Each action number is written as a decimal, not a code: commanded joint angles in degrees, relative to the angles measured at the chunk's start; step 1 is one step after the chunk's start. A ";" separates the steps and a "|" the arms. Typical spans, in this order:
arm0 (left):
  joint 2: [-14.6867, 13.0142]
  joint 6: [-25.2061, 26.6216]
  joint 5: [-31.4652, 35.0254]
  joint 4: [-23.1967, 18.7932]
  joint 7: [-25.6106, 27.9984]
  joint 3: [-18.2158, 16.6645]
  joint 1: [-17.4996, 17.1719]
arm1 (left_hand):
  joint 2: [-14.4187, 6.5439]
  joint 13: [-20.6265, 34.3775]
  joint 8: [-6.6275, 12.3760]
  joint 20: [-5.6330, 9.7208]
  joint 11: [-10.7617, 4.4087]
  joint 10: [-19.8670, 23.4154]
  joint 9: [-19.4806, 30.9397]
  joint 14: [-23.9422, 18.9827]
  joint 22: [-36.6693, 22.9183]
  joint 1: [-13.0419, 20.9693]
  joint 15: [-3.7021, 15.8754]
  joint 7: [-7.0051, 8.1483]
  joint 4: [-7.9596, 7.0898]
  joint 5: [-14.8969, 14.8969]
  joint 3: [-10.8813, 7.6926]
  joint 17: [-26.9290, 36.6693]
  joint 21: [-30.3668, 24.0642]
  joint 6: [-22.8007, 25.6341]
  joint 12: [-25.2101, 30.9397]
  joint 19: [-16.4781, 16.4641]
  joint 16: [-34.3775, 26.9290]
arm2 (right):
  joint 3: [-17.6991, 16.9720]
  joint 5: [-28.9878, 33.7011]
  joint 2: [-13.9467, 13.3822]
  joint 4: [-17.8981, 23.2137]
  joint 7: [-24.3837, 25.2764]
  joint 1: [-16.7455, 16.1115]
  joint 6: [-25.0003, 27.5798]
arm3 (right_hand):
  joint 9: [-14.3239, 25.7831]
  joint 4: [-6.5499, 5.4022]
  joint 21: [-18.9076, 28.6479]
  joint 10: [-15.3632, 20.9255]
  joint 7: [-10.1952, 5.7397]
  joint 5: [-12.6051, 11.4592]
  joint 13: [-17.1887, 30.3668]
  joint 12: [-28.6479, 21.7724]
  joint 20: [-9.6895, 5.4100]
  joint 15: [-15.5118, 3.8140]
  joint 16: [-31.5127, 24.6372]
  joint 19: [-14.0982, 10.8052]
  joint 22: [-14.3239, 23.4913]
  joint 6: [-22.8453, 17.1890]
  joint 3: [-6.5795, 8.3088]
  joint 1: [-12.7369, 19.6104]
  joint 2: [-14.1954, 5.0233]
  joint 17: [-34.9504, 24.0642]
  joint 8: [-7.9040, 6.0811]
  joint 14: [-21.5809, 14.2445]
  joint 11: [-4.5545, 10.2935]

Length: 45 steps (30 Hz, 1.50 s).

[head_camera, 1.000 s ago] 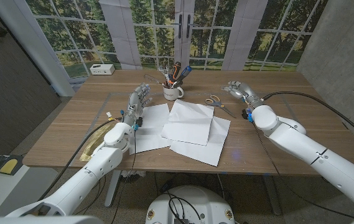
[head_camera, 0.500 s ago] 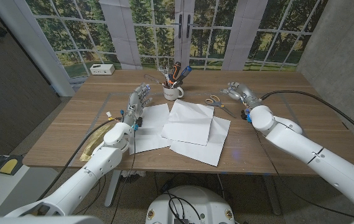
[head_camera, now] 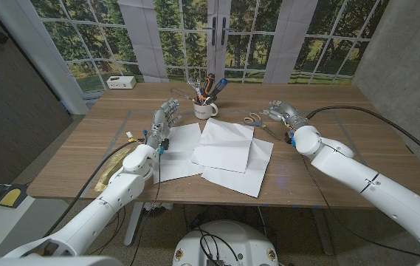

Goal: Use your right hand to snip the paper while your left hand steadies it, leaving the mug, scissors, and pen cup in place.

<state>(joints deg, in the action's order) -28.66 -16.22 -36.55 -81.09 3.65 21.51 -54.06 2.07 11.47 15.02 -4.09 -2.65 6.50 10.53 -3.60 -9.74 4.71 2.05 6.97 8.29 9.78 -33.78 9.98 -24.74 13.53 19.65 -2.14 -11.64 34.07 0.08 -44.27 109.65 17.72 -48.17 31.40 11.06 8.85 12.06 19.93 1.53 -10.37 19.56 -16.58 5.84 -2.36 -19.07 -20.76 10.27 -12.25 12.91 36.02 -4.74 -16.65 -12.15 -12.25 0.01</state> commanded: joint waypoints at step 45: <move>0.67 0.96 -0.01 1.09 -0.13 0.92 0.63 | -0.35 0.24 -1.06 0.87 0.20 1.30 0.20 -0.80 -0.12 0.63 0.38 -0.02 -0.22 0.23 0.34 0.29 1.65 1.57 -0.75 -1.20 0.24 | 7.65 10.19 3.11 -4.43 -1.54 4.15 7.10 | 0.32 -0.05 0.07 -1.11 -1.06 0.28 4.62 -2.16 0.55 -2.10 -2.43 0.26 0.44 1.57 0.51 3.30 -0.86 -3.27 0.22 -1.44 0.73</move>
<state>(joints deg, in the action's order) -28.04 -15.49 -36.62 -80.18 3.72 22.20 -53.57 1.85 11.61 13.91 -3.58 -2.35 7.43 10.52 -3.91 -9.72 4.93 2.36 6.95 8.06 9.78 -33.55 9.98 -23.29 14.53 19.26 -3.07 -11.43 40.78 9.04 -41.93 105.91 15.93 -44.11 37.76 11.05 9.08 11.98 18.93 0.92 -10.15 23.72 -18.25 6.15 -2.35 -21.07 -20.46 10.55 -10.21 13.14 38.63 -5.75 -19.51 -11.66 -13.32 0.84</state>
